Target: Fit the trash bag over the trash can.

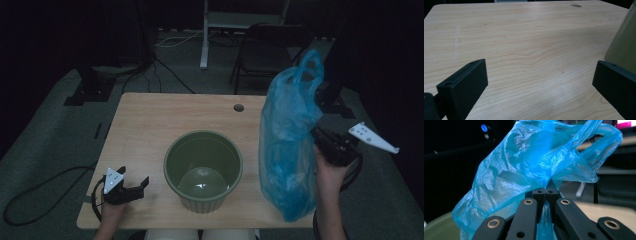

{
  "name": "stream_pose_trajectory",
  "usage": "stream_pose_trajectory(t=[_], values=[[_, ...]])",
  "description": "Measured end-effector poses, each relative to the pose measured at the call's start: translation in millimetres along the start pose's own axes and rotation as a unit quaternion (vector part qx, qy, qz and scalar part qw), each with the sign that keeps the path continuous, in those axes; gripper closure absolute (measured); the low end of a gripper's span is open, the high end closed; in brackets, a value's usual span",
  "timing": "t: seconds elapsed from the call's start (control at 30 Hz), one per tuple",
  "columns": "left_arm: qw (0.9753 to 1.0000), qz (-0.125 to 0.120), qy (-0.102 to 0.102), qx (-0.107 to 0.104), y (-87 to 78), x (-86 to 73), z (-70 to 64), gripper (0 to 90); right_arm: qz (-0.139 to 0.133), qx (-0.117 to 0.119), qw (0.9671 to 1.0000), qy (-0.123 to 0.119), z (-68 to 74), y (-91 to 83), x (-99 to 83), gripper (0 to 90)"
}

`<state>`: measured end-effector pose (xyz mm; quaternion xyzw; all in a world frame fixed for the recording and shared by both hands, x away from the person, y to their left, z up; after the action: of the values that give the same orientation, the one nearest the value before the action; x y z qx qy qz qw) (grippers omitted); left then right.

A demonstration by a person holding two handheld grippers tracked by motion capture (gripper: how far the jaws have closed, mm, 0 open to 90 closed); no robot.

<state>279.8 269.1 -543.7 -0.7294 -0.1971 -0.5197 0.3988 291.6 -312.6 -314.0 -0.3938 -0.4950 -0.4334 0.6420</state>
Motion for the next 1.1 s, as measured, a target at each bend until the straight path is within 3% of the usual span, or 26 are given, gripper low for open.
stream_pose_trajectory(t=[0.03,0.07,0.1,0.2,0.23,0.47,0.67,0.73,0.77,0.8,0.9,1.0,1.1], values=[[1.0,0.0,0.0,0.0,0.0,0.0,0.0,0.5,-0.035,0.013,0.9992,-0.013,16.3,0.0,40.4,90.0],[1.0,0.0,0.0,-0.001,0.0,0.0,0.1,0.5,-0.035,0.013,0.9992,-0.013,16.3,0.0,40.4,90.0],[1.0,-0.001,-0.001,-0.001,0.1,0.0,0.1,0.5,-0.057,0.026,0.9979,-0.015,26.7,1.3,64.7,90.0],[1.0,0.0,-0.001,0.0,0.2,0.1,0.3,0.5,-0.066,0.034,0.9971,-0.014,32.6,2.4,75.9,90.0],[1.0,0.0,-0.001,-0.001,0.1,0.0,0.2,0.5,-0.093,0.049,0.9942,-0.022,50.5,6.2,103.4,90.0],[1.0,-0.002,0.0,0.0,-0.2,0.0,0.3,0.5,-0.136,0.097,0.9858,-0.017,99.1,26.4,144.7,90.0],[1.0,-0.002,0.002,0.0,0.2,0.1,0.6,0.5,-0.141,0.131,0.9812,-0.002,136.6,53.5,148.2,90.0],[1.0,-0.002,0.002,0.0,0.3,0.2,0.3,0.5,-0.14,0.137,0.9806,0.002,141.9,58.8,146.0,90.0],[1.0,0.001,0.007,0.001,0.3,0.2,-0.3,0.5,-0.136,0.152,0.979,0.012,152.3,69.0,140.0,90.0],[1.0,0.001,0.007,0.001,0.3,0.2,-0.3,0.5,-0.136,0.152,0.979,0.012,152.3,69.0,140.0,90.0],[0.9999,0.003,0.014,-0.001,1.3,0.2,-2.7,0.5,-0.127,0.177,0.9751,0.04,170.5,87.8,121.9,90.0],[0.9999,0.004,0.014,-0.003,1.2,0.2,-2.8,0.5,-0.121,0.182,0.9749,0.043,179.1,96.2,111.9,90.0],[0.9999,0.003,0.014,-0.006,0.7,0.1,-2.3,0.5,-0.107,0.193,0.9744,0.045,190.7,107.5,88.7,90.0]])
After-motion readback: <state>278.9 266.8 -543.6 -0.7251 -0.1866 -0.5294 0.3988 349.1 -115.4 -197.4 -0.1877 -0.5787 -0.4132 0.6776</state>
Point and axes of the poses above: each handheld gripper's, and its own axes: y roughly forward along the jaws, x roughly out of its top, z roughly to its left, the point moved 1 cm from there along y, roughly forward along the jaws, and after that the axes turned 15 degrees about -x, right-handed, at the moved point
